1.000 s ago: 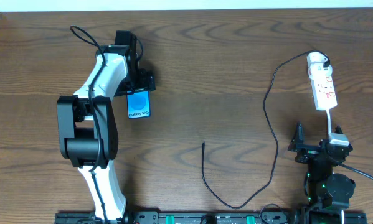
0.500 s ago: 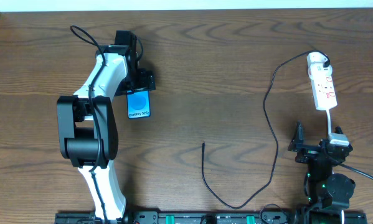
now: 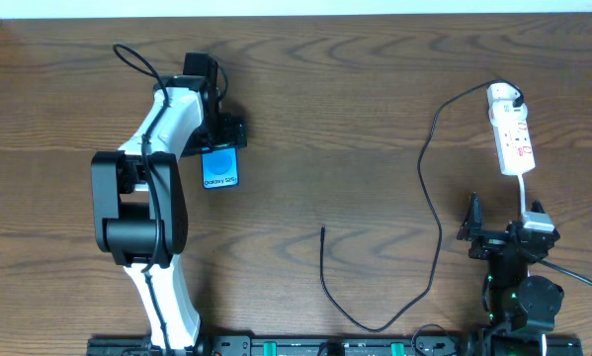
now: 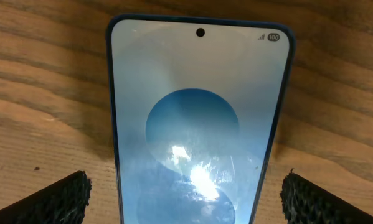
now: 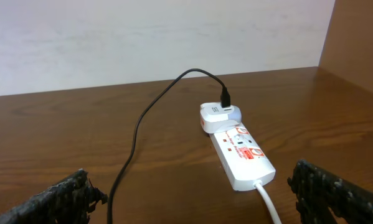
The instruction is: Plug charger to phone and switch on socket
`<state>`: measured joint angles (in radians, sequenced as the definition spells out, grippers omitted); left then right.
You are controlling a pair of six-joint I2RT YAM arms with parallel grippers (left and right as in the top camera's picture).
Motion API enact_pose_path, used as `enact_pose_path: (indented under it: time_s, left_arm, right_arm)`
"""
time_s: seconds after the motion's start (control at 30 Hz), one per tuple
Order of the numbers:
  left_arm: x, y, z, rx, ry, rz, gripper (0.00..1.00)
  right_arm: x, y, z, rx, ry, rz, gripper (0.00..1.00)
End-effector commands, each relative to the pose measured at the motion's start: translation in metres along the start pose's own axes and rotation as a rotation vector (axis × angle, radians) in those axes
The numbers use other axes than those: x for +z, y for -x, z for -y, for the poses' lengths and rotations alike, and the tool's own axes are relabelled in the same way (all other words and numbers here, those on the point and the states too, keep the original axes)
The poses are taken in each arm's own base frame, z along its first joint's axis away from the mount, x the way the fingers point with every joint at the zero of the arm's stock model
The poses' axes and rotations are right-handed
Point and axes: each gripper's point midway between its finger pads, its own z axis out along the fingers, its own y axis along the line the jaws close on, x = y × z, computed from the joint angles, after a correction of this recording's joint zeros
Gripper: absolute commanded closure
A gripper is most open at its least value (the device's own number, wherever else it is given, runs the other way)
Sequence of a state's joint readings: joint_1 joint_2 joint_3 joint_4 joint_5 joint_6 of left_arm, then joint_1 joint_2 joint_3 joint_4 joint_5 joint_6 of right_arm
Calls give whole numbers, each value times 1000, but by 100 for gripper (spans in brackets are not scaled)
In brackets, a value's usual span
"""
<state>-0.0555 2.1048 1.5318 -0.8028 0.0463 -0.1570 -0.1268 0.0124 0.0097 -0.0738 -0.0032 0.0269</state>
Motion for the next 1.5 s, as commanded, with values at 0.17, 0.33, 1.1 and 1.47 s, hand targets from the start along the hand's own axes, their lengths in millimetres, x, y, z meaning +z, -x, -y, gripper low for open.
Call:
enact_pose_path:
  time_s: [0.17,0.33,1.1,1.47]
  left_arm:
    - [8,-2,-2,-5,15,-11,2]
    - [8,-2,-3,-5,15,-11,2]
    - [22,-11,-4,-12,21,-36,2]
    - [34,-17,-5,-10,28,-69,2]
  right_arm:
    - [0,-1,2,13,-11,1,1]
    - [0,-1,2,13,-11,2,1]
    - [0,-1,2,13,-11,1,1]
    - [0,-1,2,13,-11,1,1]
